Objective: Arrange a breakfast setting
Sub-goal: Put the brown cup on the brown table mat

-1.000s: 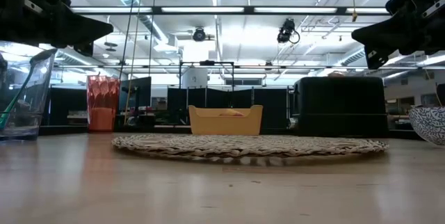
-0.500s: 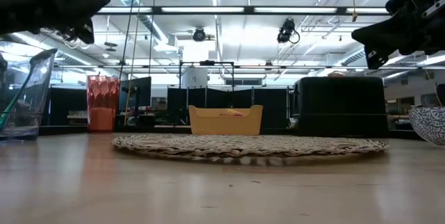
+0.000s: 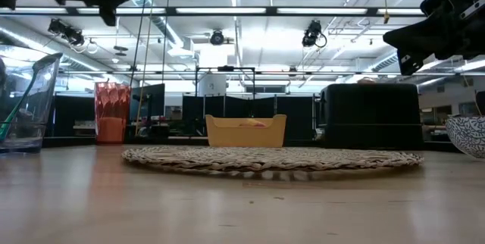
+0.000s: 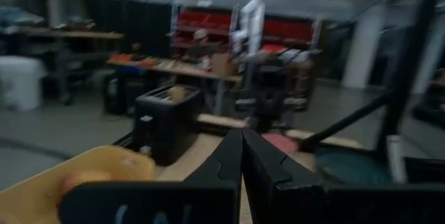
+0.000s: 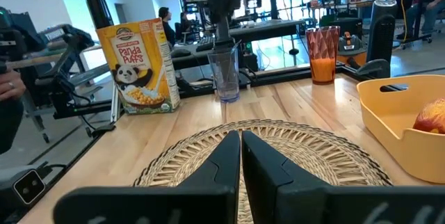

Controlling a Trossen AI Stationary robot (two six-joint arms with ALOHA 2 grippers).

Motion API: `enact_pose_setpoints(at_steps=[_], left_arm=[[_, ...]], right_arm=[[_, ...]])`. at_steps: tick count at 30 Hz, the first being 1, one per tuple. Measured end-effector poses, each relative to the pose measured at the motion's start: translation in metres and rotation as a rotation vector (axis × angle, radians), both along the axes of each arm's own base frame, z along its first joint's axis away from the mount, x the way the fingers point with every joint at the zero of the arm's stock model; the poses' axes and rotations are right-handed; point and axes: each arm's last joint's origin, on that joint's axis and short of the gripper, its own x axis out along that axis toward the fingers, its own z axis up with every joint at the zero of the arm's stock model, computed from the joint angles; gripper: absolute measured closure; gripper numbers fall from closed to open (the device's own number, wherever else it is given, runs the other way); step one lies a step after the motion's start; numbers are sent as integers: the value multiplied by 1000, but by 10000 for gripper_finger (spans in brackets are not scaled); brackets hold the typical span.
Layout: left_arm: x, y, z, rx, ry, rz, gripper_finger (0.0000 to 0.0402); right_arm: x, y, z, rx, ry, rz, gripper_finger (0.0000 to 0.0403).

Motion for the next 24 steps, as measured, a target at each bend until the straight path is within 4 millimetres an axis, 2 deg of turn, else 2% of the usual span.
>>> enact_pose_setpoints(at_steps=[9,16,20,24], left_arm=[[42,-2,21,37,107,20,390],[70,-4,25,34,98,-21,357],[79,-5,24,33,62,-21,337],[85,-5,17,29,97,-23,333]], right_arm=[[0,0,0,0,0,0,380],[0,0,0,0,-1,0,380],[0,0,0,0,-2,0,380],[0,0,2,-2,-21,0,380]])
